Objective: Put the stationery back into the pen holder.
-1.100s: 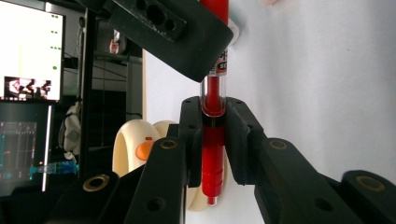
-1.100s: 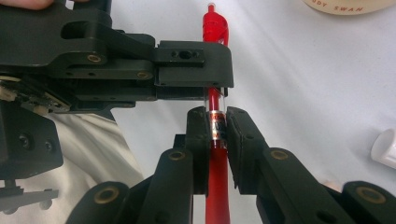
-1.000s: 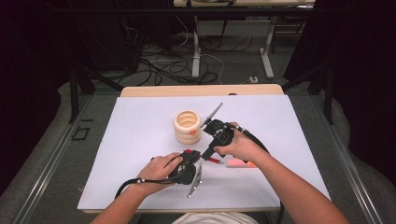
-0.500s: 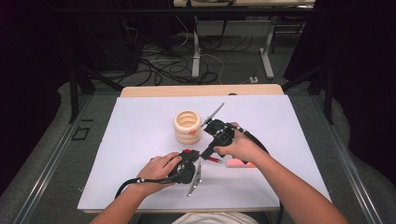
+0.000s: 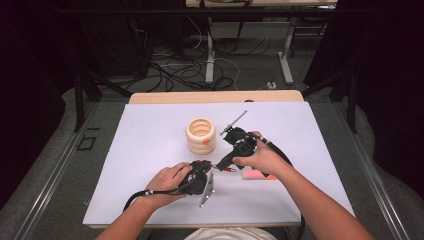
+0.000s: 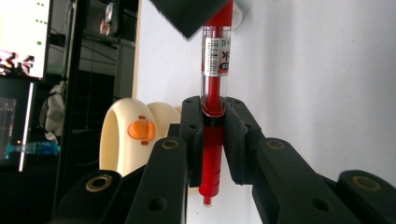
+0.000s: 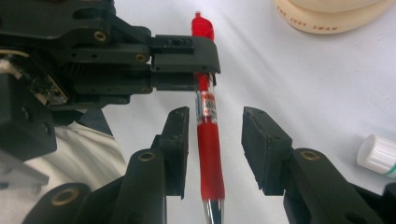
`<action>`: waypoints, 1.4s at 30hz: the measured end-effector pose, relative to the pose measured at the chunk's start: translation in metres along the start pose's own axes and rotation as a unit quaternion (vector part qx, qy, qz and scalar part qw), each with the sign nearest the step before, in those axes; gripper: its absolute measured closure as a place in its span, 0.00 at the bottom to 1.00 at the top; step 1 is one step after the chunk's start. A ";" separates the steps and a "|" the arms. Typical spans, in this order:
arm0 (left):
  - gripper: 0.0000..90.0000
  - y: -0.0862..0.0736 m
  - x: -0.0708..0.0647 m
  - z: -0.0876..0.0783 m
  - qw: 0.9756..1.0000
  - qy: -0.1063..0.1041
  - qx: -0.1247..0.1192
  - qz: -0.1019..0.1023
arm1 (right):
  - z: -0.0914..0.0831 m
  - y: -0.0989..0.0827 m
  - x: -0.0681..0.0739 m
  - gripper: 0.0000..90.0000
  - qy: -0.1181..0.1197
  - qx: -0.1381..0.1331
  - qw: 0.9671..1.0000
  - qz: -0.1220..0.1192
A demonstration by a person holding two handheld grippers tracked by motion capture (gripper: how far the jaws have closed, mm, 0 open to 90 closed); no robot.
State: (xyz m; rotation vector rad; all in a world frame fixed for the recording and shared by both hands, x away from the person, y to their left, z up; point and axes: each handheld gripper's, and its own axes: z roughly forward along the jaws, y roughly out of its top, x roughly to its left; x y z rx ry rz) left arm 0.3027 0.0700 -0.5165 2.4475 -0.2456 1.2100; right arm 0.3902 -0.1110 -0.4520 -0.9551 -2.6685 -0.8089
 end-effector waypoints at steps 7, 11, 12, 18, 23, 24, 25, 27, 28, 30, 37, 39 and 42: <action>0.89 -0.004 0.003 0.001 1.000 -0.005 0.011 -0.018 | -0.006 -0.006 -0.001 0.58 -0.002 -0.013 1.000 -0.003; 0.89 -0.006 0.005 0.002 0.999 -0.005 0.017 -0.031 | -0.007 -0.010 -0.002 0.52 -0.008 -0.025 0.999 -0.020; 0.89 -0.007 0.006 0.001 0.999 -0.006 0.018 -0.037 | -0.007 -0.011 -0.002 0.51 -0.011 -0.029 0.999 -0.021; 0.89 -0.009 0.010 0.000 0.998 -0.010 0.019 -0.065 | -0.008 -0.017 -0.004 0.43 -0.022 -0.049 0.998 -0.033; 0.89 -0.012 0.014 0.000 0.995 -0.015 0.015 -0.095 | -0.009 -0.022 -0.004 0.39 -0.033 -0.060 0.997 -0.037; 0.89 -0.013 0.015 0.000 0.995 -0.013 0.014 -0.100 | -0.010 -0.023 -0.003 0.39 -0.032 -0.056 0.997 -0.034; 0.89 -0.013 0.016 0.000 0.994 -0.015 0.016 -0.105 | -0.010 -0.024 -0.003 0.38 -0.033 -0.059 0.997 -0.038; 0.89 -0.014 0.018 -0.001 0.993 -0.015 0.017 -0.112 | -0.011 -0.026 -0.003 0.38 -0.035 -0.063 0.997 -0.039; 0.89 -0.015 0.019 -0.001 0.993 -0.014 0.015 -0.113 | -0.010 -0.027 -0.003 0.38 -0.036 -0.067 0.996 -0.034; 0.89 -0.016 0.021 -0.002 0.992 -0.014 0.015 -0.124 | -0.009 -0.029 -0.004 0.38 -0.035 -0.080 0.996 -0.030; 0.89 -0.020 0.029 -0.004 0.987 -0.017 0.004 -0.157 | -0.010 -0.036 -0.007 0.34 -0.039 -0.083 0.995 -0.029; 0.89 -0.020 0.030 -0.005 0.985 -0.018 -0.003 -0.174 | -0.010 -0.038 -0.007 0.33 -0.049 -0.081 0.995 -0.018; 0.89 -0.022 0.035 -0.006 0.982 -0.017 -0.007 -0.190 | -0.009 -0.041 -0.008 0.33 -0.053 -0.086 0.995 -0.019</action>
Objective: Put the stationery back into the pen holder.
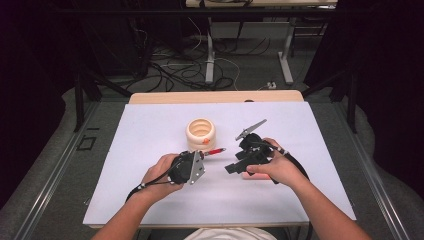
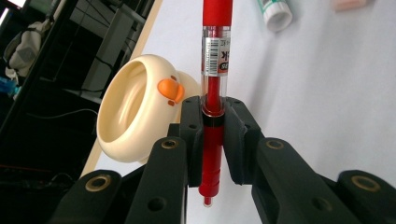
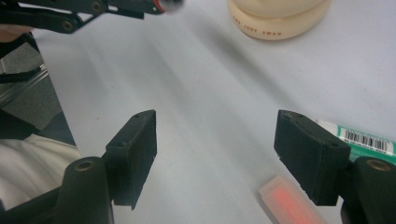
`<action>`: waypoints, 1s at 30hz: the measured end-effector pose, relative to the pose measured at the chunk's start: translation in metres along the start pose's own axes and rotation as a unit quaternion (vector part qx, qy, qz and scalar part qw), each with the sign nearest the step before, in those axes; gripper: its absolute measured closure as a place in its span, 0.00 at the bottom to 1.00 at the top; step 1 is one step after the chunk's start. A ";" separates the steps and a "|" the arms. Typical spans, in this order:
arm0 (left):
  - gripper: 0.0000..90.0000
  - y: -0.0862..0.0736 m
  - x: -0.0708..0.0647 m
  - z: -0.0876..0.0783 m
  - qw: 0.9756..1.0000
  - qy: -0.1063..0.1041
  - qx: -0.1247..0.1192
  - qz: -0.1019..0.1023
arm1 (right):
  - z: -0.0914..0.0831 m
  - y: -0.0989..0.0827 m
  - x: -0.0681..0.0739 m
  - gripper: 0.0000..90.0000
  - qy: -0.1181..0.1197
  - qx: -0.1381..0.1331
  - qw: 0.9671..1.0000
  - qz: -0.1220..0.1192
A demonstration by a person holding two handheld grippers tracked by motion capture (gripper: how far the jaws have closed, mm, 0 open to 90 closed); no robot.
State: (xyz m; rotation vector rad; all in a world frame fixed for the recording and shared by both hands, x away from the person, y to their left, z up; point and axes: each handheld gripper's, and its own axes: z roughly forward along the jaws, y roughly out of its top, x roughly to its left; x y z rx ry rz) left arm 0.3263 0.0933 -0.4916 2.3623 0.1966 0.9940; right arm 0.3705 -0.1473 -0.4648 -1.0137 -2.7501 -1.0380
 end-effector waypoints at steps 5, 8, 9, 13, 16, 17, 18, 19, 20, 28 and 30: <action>0.89 0.000 0.010 -0.004 0.999 0.000 -0.011 -0.036 | 0.000 -0.005 -0.001 0.24 -0.017 -0.025 1.000 -0.007; 0.89 0.001 0.017 -0.005 0.998 -0.004 -0.025 -0.059 | -0.001 -0.007 -0.003 0.20 -0.024 -0.035 0.999 -0.008; 0.89 0.001 0.020 -0.005 0.997 -0.003 -0.029 -0.069 | -0.001 -0.008 -0.005 0.19 -0.027 -0.038 0.999 -0.013; 0.89 0.001 0.029 -0.006 0.994 -0.006 -0.043 -0.102 | -0.003 -0.012 -0.008 0.17 -0.039 -0.043 0.998 -0.010; 0.89 0.002 0.037 -0.006 0.990 -0.010 -0.053 -0.127 | -0.004 -0.015 -0.011 0.17 -0.046 -0.047 0.998 -0.009; 0.89 0.002 0.040 -0.006 0.989 -0.012 -0.057 -0.135 | -0.003 -0.016 -0.011 0.17 -0.050 -0.052 0.997 -0.007; 0.89 0.002 0.041 -0.006 0.988 -0.013 -0.060 -0.143 | -0.002 -0.017 -0.012 0.17 -0.052 -0.058 0.997 -0.008; 0.89 0.003 0.045 -0.006 0.986 -0.015 -0.065 -0.154 | -0.002 -0.018 -0.013 0.17 -0.053 -0.063 0.997 -0.009; 0.89 0.003 0.048 -0.006 0.984 -0.016 -0.070 -0.163 | -0.003 -0.019 -0.013 0.16 -0.052 -0.057 0.997 -0.006; 0.89 0.010 0.069 -0.005 0.969 -0.022 -0.105 -0.224 | -0.002 -0.024 -0.016 0.11 -0.057 -0.076 0.995 0.002; 0.89 0.011 0.074 -0.004 0.965 -0.022 -0.112 -0.237 | -0.001 -0.025 -0.017 0.11 -0.061 -0.079 0.995 0.004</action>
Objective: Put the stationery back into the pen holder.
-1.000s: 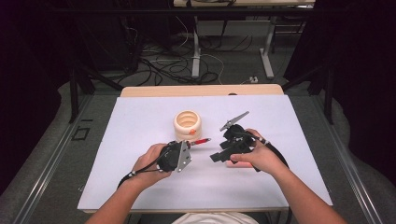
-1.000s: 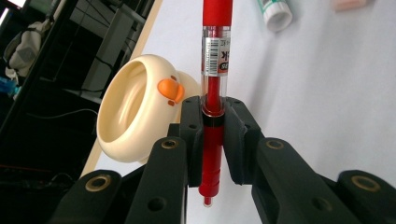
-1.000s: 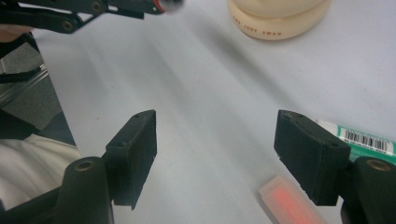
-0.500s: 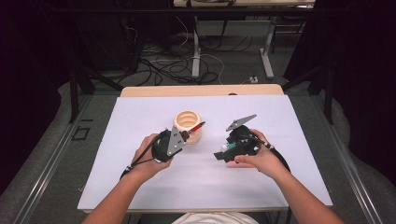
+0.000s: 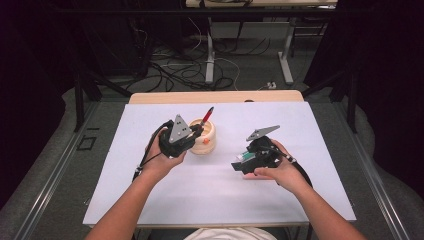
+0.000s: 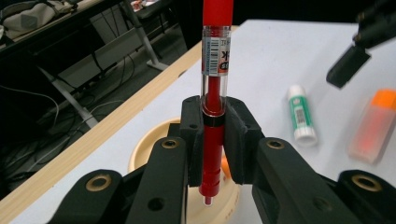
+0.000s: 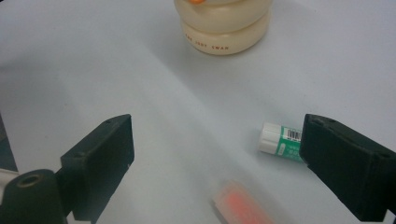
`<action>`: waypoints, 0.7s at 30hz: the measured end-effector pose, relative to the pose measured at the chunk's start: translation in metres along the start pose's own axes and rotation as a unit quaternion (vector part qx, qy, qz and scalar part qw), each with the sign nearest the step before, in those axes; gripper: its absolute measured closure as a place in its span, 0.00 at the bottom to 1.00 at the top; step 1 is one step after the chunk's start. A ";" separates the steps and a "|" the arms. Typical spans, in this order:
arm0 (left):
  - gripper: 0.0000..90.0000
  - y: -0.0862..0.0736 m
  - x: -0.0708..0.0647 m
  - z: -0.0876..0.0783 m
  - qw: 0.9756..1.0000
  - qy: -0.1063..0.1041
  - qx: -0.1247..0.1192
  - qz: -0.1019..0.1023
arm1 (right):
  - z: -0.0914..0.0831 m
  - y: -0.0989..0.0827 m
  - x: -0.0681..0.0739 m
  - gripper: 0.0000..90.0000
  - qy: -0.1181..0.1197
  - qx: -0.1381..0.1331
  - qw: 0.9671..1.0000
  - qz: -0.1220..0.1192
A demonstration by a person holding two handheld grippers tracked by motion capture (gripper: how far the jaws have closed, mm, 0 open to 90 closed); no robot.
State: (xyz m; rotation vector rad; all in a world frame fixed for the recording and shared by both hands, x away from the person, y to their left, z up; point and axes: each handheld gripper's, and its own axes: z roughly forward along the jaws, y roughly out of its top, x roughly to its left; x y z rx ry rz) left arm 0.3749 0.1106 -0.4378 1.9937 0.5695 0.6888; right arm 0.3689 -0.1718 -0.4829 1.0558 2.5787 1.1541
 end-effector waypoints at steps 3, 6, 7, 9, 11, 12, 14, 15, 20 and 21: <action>0.89 0.004 0.004 0.003 1.000 -0.004 -0.008 -0.022 | 0.001 -0.003 -0.002 0.07 -0.005 -0.002 1.000 -0.002; 0.89 0.006 0.009 0.008 0.999 -0.004 -0.016 -0.040 | 0.000 -0.004 -0.004 0.06 -0.010 -0.003 1.000 -0.002; 0.89 0.006 0.010 0.010 0.999 -0.004 -0.018 -0.045 | 0.000 -0.004 -0.004 0.06 -0.011 -0.003 1.000 0.001; 0.89 0.006 0.013 0.014 0.998 -0.004 -0.021 -0.057 | 0.000 -0.004 -0.004 0.04 -0.013 -0.012 1.000 0.004; 0.89 0.005 0.016 0.018 0.997 -0.006 -0.023 -0.073 | 0.000 -0.004 -0.005 0.02 -0.017 -0.014 1.000 0.004; 0.89 0.005 0.017 0.020 0.997 -0.007 -0.022 -0.078 | 0.000 -0.004 -0.005 0.01 -0.017 -0.012 1.000 0.004; 0.89 0.004 0.019 0.024 0.996 -0.008 -0.023 -0.090 | 0.001 -0.005 -0.006 0.01 -0.018 -0.012 1.000 0.003; 0.89 0.003 0.020 0.026 0.995 -0.008 -0.023 -0.096 | 0.001 -0.005 -0.006 0.01 -0.020 -0.011 1.000 0.000; 0.89 -0.002 0.024 0.035 0.992 -0.009 -0.018 -0.122 | 0.002 -0.006 -0.006 0.01 -0.020 -0.008 1.000 0.003; 0.89 -0.004 0.025 0.037 0.992 -0.009 -0.017 -0.127 | 0.002 -0.006 -0.007 0.01 -0.020 -0.009 1.000 0.003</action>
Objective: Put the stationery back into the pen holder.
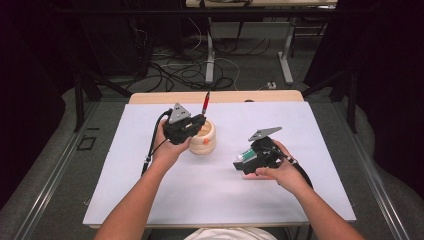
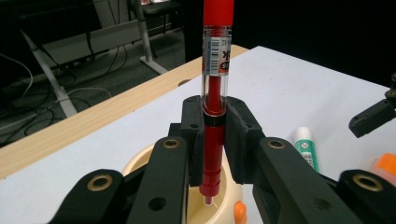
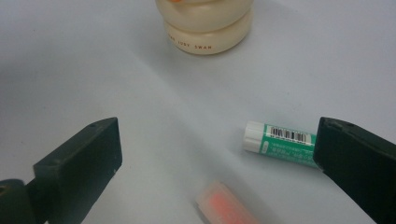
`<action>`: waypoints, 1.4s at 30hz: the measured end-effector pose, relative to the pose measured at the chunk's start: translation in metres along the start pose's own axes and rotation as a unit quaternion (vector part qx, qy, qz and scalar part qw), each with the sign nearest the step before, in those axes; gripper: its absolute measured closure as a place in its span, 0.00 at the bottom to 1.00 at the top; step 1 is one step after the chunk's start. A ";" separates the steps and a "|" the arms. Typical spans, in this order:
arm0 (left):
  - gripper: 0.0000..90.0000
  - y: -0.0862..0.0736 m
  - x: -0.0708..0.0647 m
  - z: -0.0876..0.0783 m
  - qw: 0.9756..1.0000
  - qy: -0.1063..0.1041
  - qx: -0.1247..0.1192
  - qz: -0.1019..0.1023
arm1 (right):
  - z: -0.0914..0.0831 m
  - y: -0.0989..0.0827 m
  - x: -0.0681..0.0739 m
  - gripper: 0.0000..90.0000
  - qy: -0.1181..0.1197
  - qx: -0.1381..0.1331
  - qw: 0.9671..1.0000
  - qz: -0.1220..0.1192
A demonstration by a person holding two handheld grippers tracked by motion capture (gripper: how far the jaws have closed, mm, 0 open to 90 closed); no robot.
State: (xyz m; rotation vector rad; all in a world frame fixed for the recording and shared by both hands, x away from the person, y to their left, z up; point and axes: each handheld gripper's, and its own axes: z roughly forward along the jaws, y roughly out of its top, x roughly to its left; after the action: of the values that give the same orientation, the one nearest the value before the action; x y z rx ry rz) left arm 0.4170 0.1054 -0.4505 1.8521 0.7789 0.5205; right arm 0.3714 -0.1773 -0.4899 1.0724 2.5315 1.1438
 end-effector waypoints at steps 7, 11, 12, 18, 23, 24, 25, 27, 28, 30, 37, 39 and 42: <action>0.89 -0.010 0.008 0.010 1.000 0.001 0.012 -0.023 | 0.001 -0.001 0.000 0.01 0.003 -0.001 1.000 0.001; 0.89 -0.015 0.012 0.015 0.999 0.005 0.026 -0.033 | 0.001 -0.001 0.000 0.01 0.000 -0.002 1.000 0.000; 0.89 -0.016 0.013 0.017 0.999 0.007 0.029 -0.034 | 0.001 -0.001 0.000 0.01 0.000 -0.002 1.000 -0.001; 0.89 -0.021 0.016 0.025 0.998 0.007 0.043 -0.047 | 0.003 -0.001 0.000 0.01 0.004 -0.003 1.000 0.001; 0.89 -0.025 0.016 0.032 0.997 0.005 0.061 -0.049 | 0.002 -0.002 0.000 0.01 0.004 -0.001 1.000 -0.001; 0.89 -0.025 0.016 0.032 0.997 0.003 0.064 -0.050 | 0.001 -0.001 0.000 0.01 0.005 0.005 1.000 0.000; 0.89 -0.026 0.015 0.033 0.997 0.004 0.064 -0.049 | 0.001 -0.001 0.000 0.01 0.006 0.005 1.000 0.004; 0.89 -0.028 0.015 0.034 0.997 0.003 0.061 -0.049 | 0.001 -0.001 0.000 0.01 0.005 -0.001 1.000 0.005; 0.89 -0.028 0.015 0.035 0.997 0.004 0.065 -0.047 | 0.001 -0.001 0.000 0.01 0.005 -0.001 1.000 0.005; 0.88 -0.030 0.015 0.035 0.997 0.001 0.067 -0.050 | 0.002 -0.002 -0.001 0.01 0.004 -0.005 1.000 0.005; 0.84 -0.032 0.017 0.036 0.996 0.000 0.067 -0.053 | 0.001 -0.002 -0.002 0.01 0.002 -0.002 1.000 0.004; 0.77 -0.031 0.017 0.036 0.997 0.000 0.067 -0.049 | 0.002 -0.002 -0.002 0.01 0.001 -0.004 1.000 0.005; 0.69 -0.031 0.016 0.035 0.997 0.006 0.063 -0.050 | 0.001 -0.001 -0.002 0.01 0.001 0.000 1.000 0.003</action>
State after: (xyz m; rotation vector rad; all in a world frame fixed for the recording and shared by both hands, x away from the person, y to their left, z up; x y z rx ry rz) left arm 0.4426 0.1032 -0.4920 1.9155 0.9256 0.4268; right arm 0.3726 -0.1792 -0.4917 1.0788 2.5320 1.1469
